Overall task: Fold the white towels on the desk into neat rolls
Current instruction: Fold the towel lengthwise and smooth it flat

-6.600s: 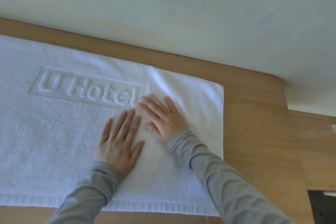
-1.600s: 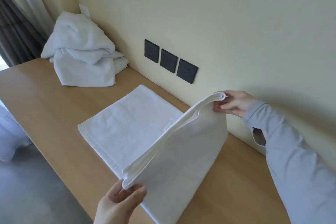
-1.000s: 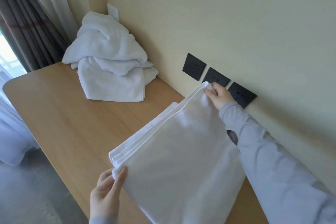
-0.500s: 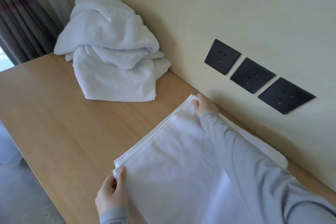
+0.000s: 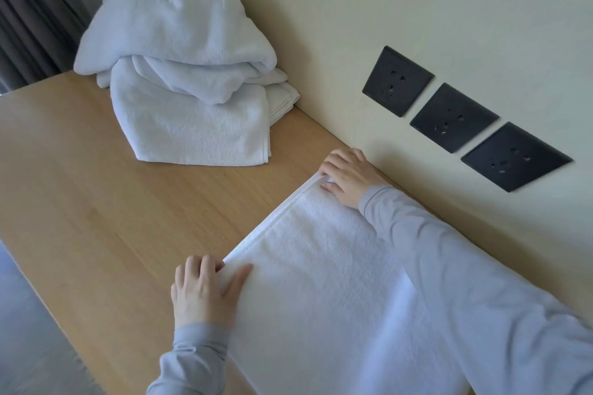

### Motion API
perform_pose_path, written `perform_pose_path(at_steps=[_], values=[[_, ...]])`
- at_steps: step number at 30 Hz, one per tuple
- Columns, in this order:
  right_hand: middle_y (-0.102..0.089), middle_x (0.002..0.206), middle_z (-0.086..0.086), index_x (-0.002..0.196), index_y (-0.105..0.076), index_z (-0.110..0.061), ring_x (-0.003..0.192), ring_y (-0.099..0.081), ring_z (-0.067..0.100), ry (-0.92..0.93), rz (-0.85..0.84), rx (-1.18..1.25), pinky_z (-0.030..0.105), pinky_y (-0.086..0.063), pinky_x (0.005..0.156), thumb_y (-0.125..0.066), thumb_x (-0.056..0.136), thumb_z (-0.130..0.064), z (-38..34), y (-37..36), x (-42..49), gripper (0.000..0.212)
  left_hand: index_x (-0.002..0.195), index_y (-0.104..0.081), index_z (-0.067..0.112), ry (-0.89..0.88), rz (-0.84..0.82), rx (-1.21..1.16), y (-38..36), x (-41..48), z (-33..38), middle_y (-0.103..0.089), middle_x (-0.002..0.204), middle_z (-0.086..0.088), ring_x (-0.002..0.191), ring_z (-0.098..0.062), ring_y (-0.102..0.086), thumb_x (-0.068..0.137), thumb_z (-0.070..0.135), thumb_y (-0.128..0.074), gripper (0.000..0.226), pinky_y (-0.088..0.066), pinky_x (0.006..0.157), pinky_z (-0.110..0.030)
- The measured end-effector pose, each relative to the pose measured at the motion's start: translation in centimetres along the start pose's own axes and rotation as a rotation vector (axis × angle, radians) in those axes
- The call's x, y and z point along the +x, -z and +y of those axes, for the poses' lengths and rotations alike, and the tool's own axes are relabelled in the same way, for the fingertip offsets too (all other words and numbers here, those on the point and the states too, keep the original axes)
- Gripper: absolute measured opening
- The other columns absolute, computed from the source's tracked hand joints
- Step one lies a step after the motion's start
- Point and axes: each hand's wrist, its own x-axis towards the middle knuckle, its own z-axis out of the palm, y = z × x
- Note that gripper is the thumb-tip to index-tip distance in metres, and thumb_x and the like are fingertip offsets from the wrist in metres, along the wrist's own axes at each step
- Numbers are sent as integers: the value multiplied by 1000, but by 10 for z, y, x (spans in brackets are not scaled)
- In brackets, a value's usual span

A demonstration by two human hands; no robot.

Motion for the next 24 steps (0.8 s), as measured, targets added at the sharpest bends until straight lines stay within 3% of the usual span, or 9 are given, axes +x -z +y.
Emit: perform_pose_path(at_steps=[3,7,9,12,14,16,18,21,24], values=[[-54,96,-6,94,-56,-16,107,-45,17,17,-18,12,33,-22,96,-41,95,-24,1,7,14,16,67,-54,4,-98,-43,-45,6,3,-6,-50,70,-7,66,-31,-46,77,81,-19,86,-41,64,-40],[-46,79,-7,84,-54,-14,92,-48,20,-23,76,-15,35,-24,87,-42,96,-19,2,9,26,18,63,-40,10,-67,-102,-77,10,11,-10,-46,60,-1,64,-30,-43,86,45,-55,44,-37,59,-37],[-54,89,-5,91,-53,-16,97,-46,19,-98,-4,-65,35,-24,89,-42,97,-31,-3,0,26,20,64,-43,5,-6,-147,-79,7,18,-14,-48,60,-3,66,-30,-44,89,27,-62,38,-36,59,-37],[-56,105,-2,103,-54,-16,106,-45,19,-242,-14,-26,36,-26,92,-47,94,-40,-11,-10,21,27,71,-54,2,37,-207,-108,11,22,-13,-54,67,-7,72,-31,-48,88,18,-63,25,-38,64,-36],[-52,122,1,115,-53,-15,118,-44,21,-295,68,27,39,-29,96,-51,93,-35,-21,-4,14,30,93,-63,4,8,-153,-11,14,16,-5,-60,87,-9,87,-35,-53,89,16,-60,13,-41,76,-42],[-51,131,5,119,-55,-10,127,-44,23,-327,228,105,44,-33,101,-52,93,-22,-42,3,2,29,114,-61,4,-111,-44,118,9,5,11,-61,109,-15,100,-39,-56,90,19,-51,31,-42,82,-48],[-55,129,9,116,-58,-5,127,-47,25,-283,369,241,45,-34,105,-51,91,-9,-78,4,-18,26,122,-60,3,-342,-51,186,0,-8,34,-60,123,-16,113,-38,-57,89,27,-41,44,-42,89,-47],[-50,138,6,126,-54,-7,133,-41,21,-182,277,319,44,-28,109,-40,92,-16,-127,-9,-60,39,132,-51,4,-426,-229,305,-13,-17,49,-50,138,-15,129,-34,-44,98,44,-17,63,-27,104,-42],[-39,147,3,137,-45,-12,138,-32,19,-268,145,287,49,-25,110,-42,92,-25,-102,-19,-99,47,140,-41,6,-419,-260,378,-23,-18,35,-40,146,-10,135,-28,-32,96,52,-5,73,-14,112,-38]])
